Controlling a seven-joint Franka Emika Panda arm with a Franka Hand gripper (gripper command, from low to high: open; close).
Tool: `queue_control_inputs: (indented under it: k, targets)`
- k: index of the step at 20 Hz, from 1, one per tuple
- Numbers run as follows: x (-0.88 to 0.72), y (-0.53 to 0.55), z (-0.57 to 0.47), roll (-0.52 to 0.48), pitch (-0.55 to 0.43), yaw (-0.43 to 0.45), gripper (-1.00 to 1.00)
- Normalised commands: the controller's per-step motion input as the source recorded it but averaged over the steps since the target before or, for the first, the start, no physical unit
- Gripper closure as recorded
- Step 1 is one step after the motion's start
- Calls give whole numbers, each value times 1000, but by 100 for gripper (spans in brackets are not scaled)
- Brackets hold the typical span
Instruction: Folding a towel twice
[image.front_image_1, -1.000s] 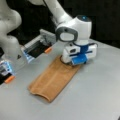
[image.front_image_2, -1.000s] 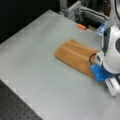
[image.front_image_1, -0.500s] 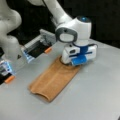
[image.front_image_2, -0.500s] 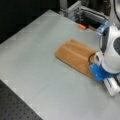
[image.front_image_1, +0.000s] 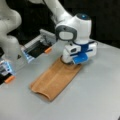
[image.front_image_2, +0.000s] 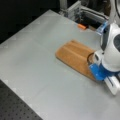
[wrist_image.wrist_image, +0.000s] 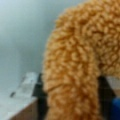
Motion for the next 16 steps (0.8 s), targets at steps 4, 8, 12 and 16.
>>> queue_control_inputs:
  k: [4, 8, 12, 16]
  targets:
    - [-82, -162, 405, 93, 235, 78, 100]
    - [-58, -198, 297, 49, 310, 89, 100]
    - [12, -201, 228, 12, 335, 124, 100]
    - [44, -341, 247, -15, 296, 130, 100]
